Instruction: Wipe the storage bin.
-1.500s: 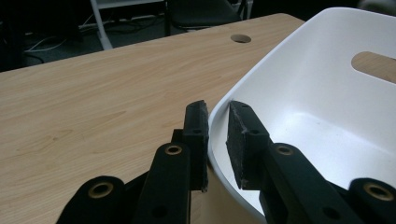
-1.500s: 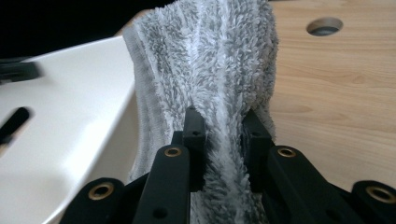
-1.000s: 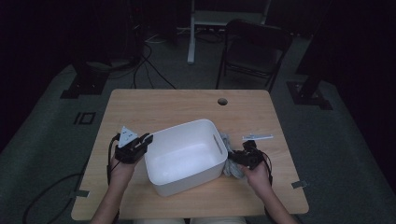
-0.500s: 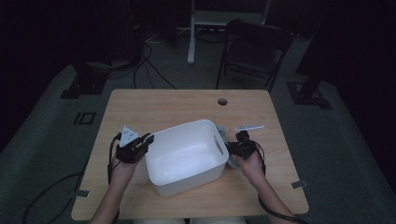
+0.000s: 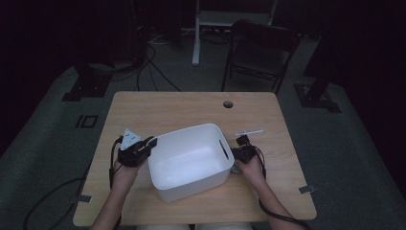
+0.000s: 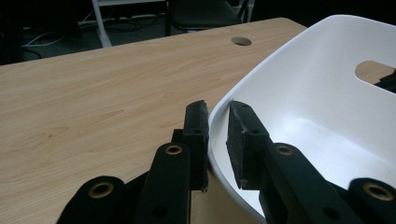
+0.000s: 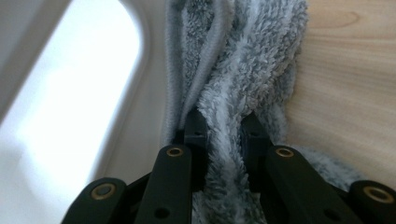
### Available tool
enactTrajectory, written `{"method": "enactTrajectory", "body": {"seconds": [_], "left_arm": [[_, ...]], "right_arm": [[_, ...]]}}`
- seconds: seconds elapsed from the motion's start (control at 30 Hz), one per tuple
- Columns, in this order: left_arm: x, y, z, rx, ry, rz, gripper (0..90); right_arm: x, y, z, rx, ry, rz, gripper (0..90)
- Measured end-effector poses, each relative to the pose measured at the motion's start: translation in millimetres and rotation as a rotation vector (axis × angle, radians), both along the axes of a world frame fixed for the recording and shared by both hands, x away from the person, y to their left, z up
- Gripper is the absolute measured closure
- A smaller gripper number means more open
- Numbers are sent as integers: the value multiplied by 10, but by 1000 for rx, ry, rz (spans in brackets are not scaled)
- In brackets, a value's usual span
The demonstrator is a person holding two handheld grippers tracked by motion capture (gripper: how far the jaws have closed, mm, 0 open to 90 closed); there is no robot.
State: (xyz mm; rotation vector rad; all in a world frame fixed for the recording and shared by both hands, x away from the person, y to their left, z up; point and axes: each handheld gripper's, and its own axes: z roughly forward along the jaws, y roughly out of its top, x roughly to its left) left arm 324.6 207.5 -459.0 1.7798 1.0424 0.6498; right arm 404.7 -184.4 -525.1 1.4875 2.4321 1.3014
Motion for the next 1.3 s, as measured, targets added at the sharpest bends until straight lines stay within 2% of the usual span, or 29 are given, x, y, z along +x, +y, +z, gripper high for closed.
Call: {"method": "enactTrajectory", "body": {"seconds": [0.07,0.1,0.3,0.37,0.47,0.67,0.77,0.8,0.9,1.1,1.23,1.3], "left_arm": [[7,18,0,-5,4,-13,783],[8,24,-1,-6,4,-20,783],[15,37,2,-2,6,-34,784],[14,31,3,2,7,-31,784],[18,18,5,0,9,-20,784],[14,7,5,5,7,-11,783],[12,9,2,2,5,-12,783],[12,11,2,2,5,-13,782],[11,17,1,0,5,-17,782],[10,32,-2,-4,3,-28,782],[9,32,-5,-5,0,-27,782],[8,31,-5,-6,0,-26,782]], "right_arm": [[43,-2,58,-9,5,8,779],[66,-13,102,9,4,10,778],[201,-40,476,101,-86,15,774],[249,-16,525,106,-90,22,776],[309,47,466,73,-72,24,779],[387,161,213,-21,-22,5,781],[415,166,75,-22,9,1,780],[419,176,41,-37,10,0,780],[433,194,-8,-56,23,1,778],[422,185,40,-77,4,-5,771],[324,90,212,-63,-43,-22,771],[238,6,330,-59,-81,-35,771]]}}
